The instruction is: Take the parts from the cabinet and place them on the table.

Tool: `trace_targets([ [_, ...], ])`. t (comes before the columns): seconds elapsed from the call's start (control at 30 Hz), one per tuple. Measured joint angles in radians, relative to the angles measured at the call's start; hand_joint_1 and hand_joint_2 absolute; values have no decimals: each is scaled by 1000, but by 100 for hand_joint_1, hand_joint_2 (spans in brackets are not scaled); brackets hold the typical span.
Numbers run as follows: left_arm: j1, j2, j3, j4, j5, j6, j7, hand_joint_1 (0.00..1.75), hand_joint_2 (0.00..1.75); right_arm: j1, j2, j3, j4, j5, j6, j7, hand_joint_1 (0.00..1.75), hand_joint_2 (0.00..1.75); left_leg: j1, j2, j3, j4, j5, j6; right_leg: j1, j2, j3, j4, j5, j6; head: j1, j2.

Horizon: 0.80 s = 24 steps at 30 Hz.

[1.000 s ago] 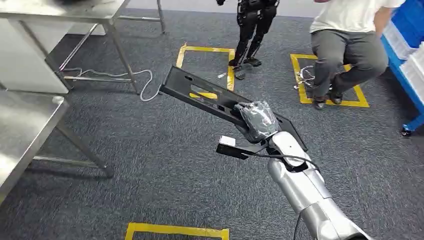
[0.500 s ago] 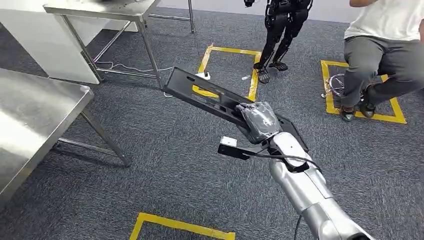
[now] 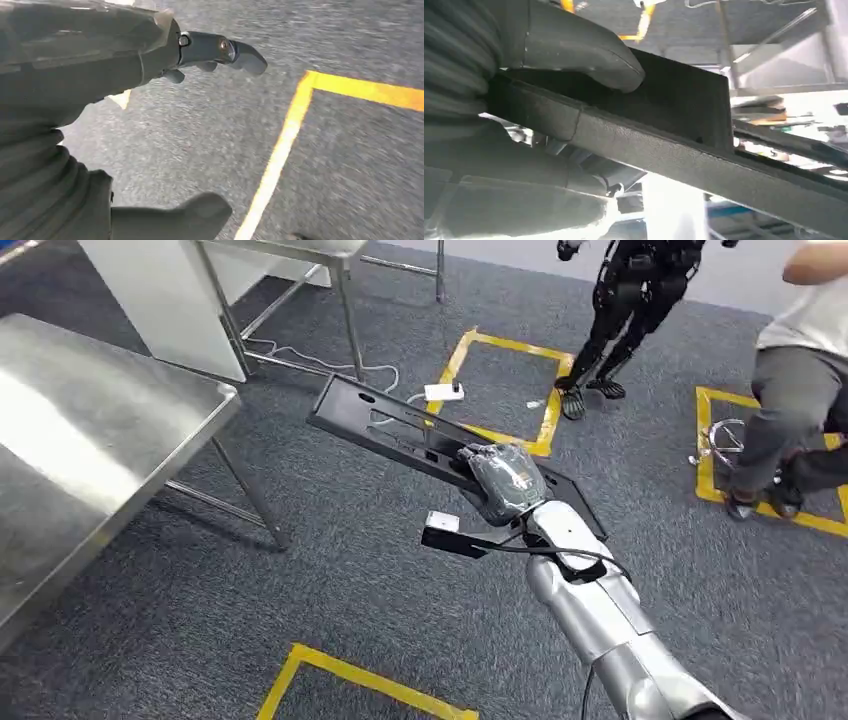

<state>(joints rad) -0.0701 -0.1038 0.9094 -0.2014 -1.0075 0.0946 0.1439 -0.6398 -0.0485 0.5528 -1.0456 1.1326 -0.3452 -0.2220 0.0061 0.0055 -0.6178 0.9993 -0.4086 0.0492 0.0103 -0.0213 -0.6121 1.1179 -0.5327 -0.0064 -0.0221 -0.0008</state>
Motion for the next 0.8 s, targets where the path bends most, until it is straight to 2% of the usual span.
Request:
trace_targets([
  [0.07,-5,0,-4,0,-9,-34,87,0,175,1,-2,3,0,0,16,0,175,175,2,-26,-1,0,1,1,-9,13,-81,172,-64,0,3,0],
  [0.1,-5,0,-4,0,-10,-48,129,0,175,2,-2,6,1,0,23,0,175,175,2,-39,-1,1,1,0,-12,15,-107,226,-75,8,4,0],
  [0.13,-4,-3,-4,0,-10,-55,155,0,175,2,-2,7,1,0,26,0,175,175,3,-51,-1,1,2,-1,-15,15,-108,224,-67,16,3,0],
  [0.17,-2,-5,-4,1,-10,-63,179,0,175,0,0,8,1,0,27,0,175,175,6,-64,-1,2,3,-4,-20,16,-85,170,-39,30,4,0],
  [0.2,-1,-7,-3,1,-10,-65,185,0,175,-3,2,10,0,-2,28,0,175,175,9,-76,0,4,3,-7,-27,21,-46,85,-1,44,3,0],
  [0.23,-2,-8,-4,1,-6,-66,190,0,175,-6,3,11,0,-2,28,0,175,175,13,-87,-1,8,2,-13,-35,37,-1,-11,38,57,4,0],
  [0.27,-2,-8,-4,1,-5,-69,191,0,175,-9,3,13,0,-3,28,0,175,175,14,-97,-6,11,0,-22,-45,81,30,-84,57,63,5,0],
  [0.3,-3,-6,-4,1,-2,-73,192,0,175,-10,5,15,0,-3,28,0,175,175,10,-109,-12,20,-4,-32,-39,79,38,-92,59,53,6,0],
  [0.4,5,-6,-3,1,-1,-79,191,0,175,-10,11,19,0,-2,27,1,175,175,18,-131,-19,8,9,-52,-31,52,35,-88,63,36,4,0],
  [0.43,8,-5,-4,1,-4,-82,191,0,175,-11,15,19,0,-2,27,3,175,175,20,-133,-23,11,8,-55,-41,42,35,-94,68,27,4,0],
  [0.47,8,-7,-4,2,-6,-82,191,0,175,-13,16,18,0,-2,27,5,175,175,14,-77,-32,32,-9,-56,-40,36,36,-95,71,22,2,0],
  [0.5,7,-4,-4,2,-8,-82,191,0,175,-14,18,18,-1,-1,27,4,175,175,14,-38,-52,83,-43,-59,-37,27,36,-95,71,14,-8,0],
  [0.53,5,-1,-4,2,-9,-82,191,0,175,-14,18,18,-2,0,27,4,175,175,15,-24,-85,153,-81,-61,-33,18,36,-95,69,10,-8,0],
  [0.57,2,0,-4,2,-10,-82,190,0,175,-13,17,18,-2,1,27,4,175,175,15,-19,-122,232,-116,-62,-29,6,35,-95,68,5,-7,0],
  [0.6,2,0,-4,2,-10,-82,189,0,175,-13,15,18,-2,1,27,4,175,175,15,-19,-150,291,-138,-63,-25,-5,35,-95,68,4,-8,0],
  [0.63,2,0,-4,2,-10,-81,188,0,175,-12,14,18,-2,3,27,5,175,175,15,-18,-161,314,-136,-62,-23,-17,35,-95,67,3,-8,0],
  [0.67,2,0,-4,2,-11,-81,188,0,175,-11,14,18,-2,5,27,5,175,175,15,-18,-148,291,-116,-60,-22,-26,35,-95,66,2,-7,0],
  [0.7,3,2,-4,2,-11,-80,188,0,175,-11,14,18,-2,5,27,5,175,175,14,-12,-113,227,-80,-55,-20,-36,36,-95,65,1,-8,0],
  [0.73,2,2,-4,2,-11,-79,188,0,175,-12,14,18,-3,5,27,5,175,175,12,1,-63,139,-41,-49,-18,-46,37,-95,65,1,-8,0],
  [0.77,1,3,-4,2,-11,-74,187,0,175,-14,15,18,-4,5,27,5,175,175,6,37,-15,58,-16,-39,-16,-53,39,-95,64,0,-9,0],
  [0.8,-3,4,-4,2,-11,-72,186,0,175,-15,15,18,-6,6,27,5,175,175,-7,63,-4,31,-28,-37,-3,-61,37,-92,60,6,-8,0],
])
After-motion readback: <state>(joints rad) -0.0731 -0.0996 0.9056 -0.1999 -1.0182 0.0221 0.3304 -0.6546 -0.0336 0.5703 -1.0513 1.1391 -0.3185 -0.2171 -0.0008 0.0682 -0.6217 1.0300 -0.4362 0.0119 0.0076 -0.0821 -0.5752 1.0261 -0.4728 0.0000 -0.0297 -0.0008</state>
